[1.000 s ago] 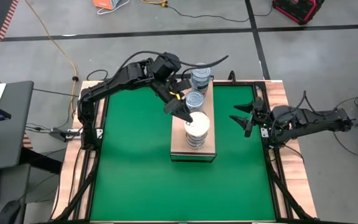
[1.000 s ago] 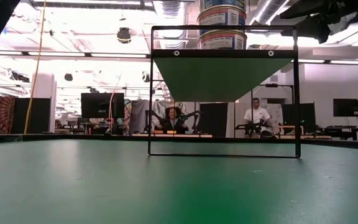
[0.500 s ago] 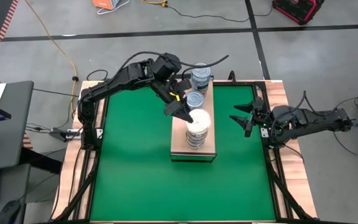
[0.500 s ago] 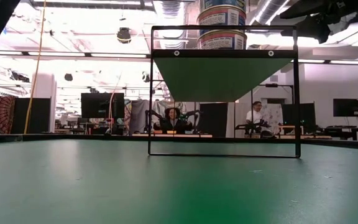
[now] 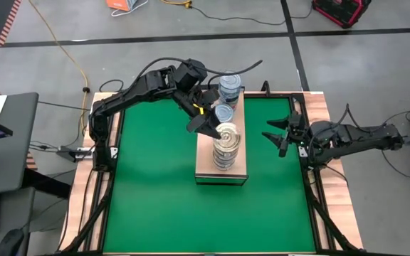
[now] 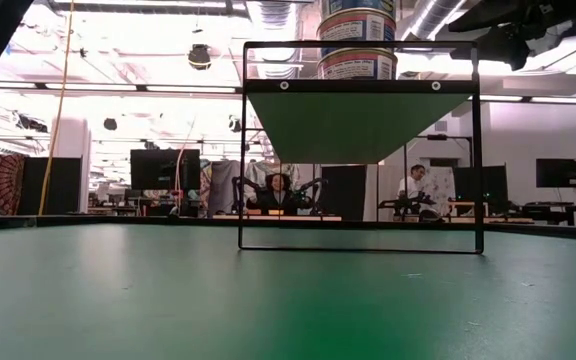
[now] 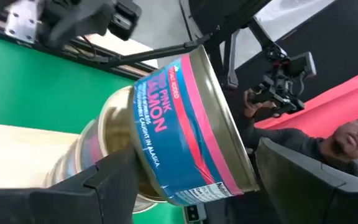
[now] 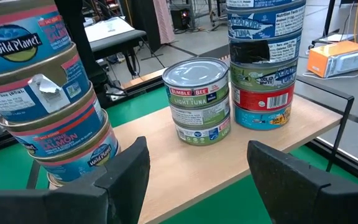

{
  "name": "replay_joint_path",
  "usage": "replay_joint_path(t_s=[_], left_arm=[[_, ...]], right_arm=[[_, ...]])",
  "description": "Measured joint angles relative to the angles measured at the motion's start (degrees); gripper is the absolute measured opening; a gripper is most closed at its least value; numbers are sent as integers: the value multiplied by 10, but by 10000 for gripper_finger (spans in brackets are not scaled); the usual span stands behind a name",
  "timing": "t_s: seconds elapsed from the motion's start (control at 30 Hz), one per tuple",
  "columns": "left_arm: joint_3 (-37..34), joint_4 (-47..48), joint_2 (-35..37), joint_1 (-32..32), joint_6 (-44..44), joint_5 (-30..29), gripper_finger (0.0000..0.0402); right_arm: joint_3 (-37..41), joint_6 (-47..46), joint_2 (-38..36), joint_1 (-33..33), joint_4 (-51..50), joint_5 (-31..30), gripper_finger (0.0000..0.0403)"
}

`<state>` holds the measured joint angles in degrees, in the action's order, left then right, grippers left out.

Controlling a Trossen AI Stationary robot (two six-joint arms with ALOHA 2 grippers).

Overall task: Stack canned seafood by type on shelf
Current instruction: Stack the blue tuna can on top of the blue tuna can on the shelf, then return to Home Position

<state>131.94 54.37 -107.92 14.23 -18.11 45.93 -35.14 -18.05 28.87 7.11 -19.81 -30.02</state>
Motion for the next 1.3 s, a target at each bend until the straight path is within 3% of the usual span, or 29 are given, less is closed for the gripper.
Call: replay_joint_path(t_s=[0.93, 1.1, 1.2, 1.3], left_arm=[[25, -43, 18, 24, 146, -42, 298], [24, 11, 70, 25, 238, -122, 297], [20, 63, 93, -2, 297, -199, 293], [-11, 98, 114, -35, 328, -237, 282]], right_arm=[[0, 6, 4, 0, 10, 3, 294], [0, 10, -4, 9, 2, 3, 294], [0, 29, -18, 23, 1, 2, 294], [8, 41, -39, 40, 8, -18, 294]])
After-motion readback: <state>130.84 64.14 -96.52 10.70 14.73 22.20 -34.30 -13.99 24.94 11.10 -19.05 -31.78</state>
